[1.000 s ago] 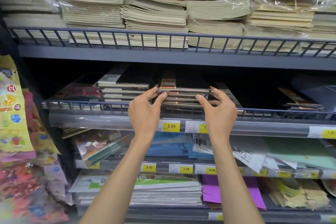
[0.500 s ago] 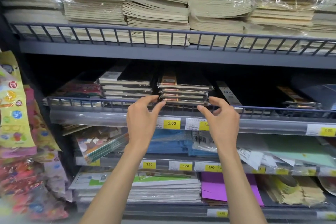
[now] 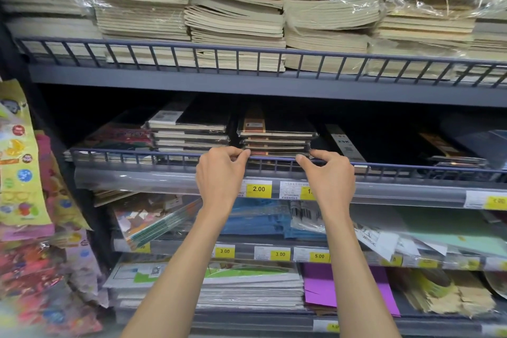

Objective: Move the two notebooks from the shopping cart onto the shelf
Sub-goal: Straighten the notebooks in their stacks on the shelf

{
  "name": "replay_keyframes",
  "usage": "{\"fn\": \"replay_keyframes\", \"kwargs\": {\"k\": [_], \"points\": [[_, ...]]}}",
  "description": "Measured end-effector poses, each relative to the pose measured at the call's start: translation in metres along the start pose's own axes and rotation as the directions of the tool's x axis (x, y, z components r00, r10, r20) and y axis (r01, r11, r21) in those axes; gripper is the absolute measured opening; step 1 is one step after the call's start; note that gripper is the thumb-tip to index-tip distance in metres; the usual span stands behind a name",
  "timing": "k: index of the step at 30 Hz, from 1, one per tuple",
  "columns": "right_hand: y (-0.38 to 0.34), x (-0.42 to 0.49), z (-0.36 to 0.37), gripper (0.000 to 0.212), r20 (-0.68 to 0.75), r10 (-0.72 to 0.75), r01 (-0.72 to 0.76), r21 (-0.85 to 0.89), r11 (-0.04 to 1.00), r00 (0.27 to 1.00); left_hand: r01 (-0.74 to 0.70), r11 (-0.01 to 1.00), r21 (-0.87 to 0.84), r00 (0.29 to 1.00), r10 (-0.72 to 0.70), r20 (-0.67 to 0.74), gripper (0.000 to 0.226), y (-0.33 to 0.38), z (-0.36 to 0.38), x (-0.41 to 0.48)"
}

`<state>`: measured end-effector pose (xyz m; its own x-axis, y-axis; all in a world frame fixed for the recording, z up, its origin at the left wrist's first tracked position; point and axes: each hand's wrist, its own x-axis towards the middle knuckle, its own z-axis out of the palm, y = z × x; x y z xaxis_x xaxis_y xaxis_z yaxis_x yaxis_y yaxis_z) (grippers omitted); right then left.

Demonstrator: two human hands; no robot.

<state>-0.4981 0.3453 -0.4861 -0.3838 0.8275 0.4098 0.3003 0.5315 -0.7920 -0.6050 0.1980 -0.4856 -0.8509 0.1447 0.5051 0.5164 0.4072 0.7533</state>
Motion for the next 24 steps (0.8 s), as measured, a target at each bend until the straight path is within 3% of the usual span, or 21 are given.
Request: {"fn": "replay_keyframes", "kwargs": {"k": [5,12,18,24], "points": [[0.001,0.001,-0.001,0.047,0.014,0.033,-0.033,-0.010,0.999,0.999,0.040,0.999,-0.026,0.999,-0.039,0.014,0.023,-0.002,0.000,0.000],[0.000,-0.002,-0.010,0.039,0.014,-0.033,0.033,0.036,0.999,0.999,-0.001,1.000,-0.023,1.000,0.001,-0.027,0.030,-0.004,-0.007,-0.004],[-0.005,-0.004,-0.007,0.033,0.027,0.006,-0.006,0.027,1.000,1.000,0.048,0.999,-0.010,0.988,-0.046,0.145,0.017,0.001,-0.015,0.008],[-0.003,-0.006,-0.007,0.028,0.026,0.002,-0.003,0.060,0.998,1.000,0.040,0.998,-0.046,0.984,-0.032,0.175,0.017,-0.001,-0.017,0.007]]}}
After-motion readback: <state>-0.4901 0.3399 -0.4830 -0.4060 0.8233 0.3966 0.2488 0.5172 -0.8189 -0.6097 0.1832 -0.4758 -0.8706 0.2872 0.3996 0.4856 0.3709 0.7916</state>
